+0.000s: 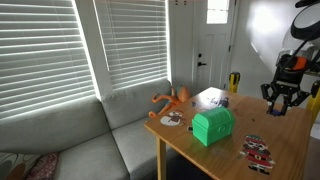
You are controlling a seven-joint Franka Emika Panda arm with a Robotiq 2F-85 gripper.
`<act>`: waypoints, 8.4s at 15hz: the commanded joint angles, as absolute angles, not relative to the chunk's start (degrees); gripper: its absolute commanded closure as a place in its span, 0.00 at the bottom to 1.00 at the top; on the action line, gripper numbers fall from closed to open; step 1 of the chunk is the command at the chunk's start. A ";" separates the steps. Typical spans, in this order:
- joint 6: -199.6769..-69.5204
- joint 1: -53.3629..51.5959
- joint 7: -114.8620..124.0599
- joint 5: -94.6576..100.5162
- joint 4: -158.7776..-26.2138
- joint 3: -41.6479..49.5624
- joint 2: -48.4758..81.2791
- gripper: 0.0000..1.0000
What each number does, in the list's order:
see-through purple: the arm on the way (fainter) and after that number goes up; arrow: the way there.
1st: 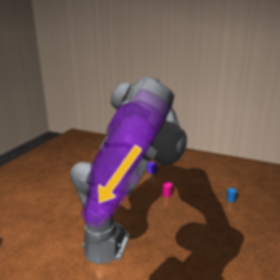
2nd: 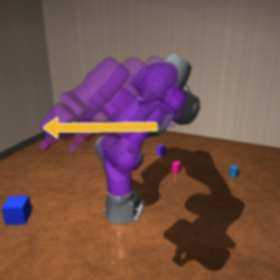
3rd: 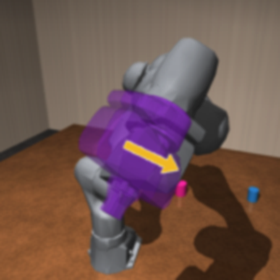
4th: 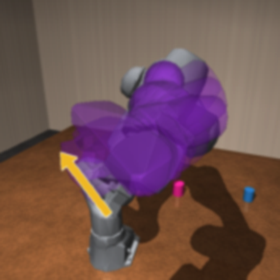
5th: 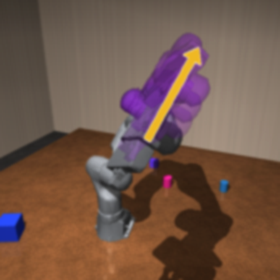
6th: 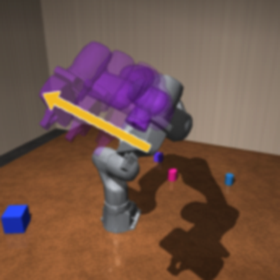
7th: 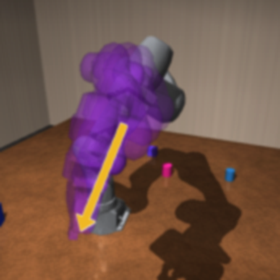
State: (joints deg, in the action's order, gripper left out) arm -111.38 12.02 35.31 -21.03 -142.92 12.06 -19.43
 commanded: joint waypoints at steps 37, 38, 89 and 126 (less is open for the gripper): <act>-70.38 23.47 16.40 -37.97 -121.72 23.04 15.96 0.88; -69.94 23.73 16.27 -38.31 -121.28 23.17 16.53 0.88; -114.82 9.56 54.65 -1.11 -130.96 10.86 -1.35 0.00; -110.82 13.98 35.45 -2.47 -134.02 10.18 -13.67 0.33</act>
State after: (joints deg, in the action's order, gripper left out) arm -110.90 13.36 35.59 -2.33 -134.09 10.76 -13.72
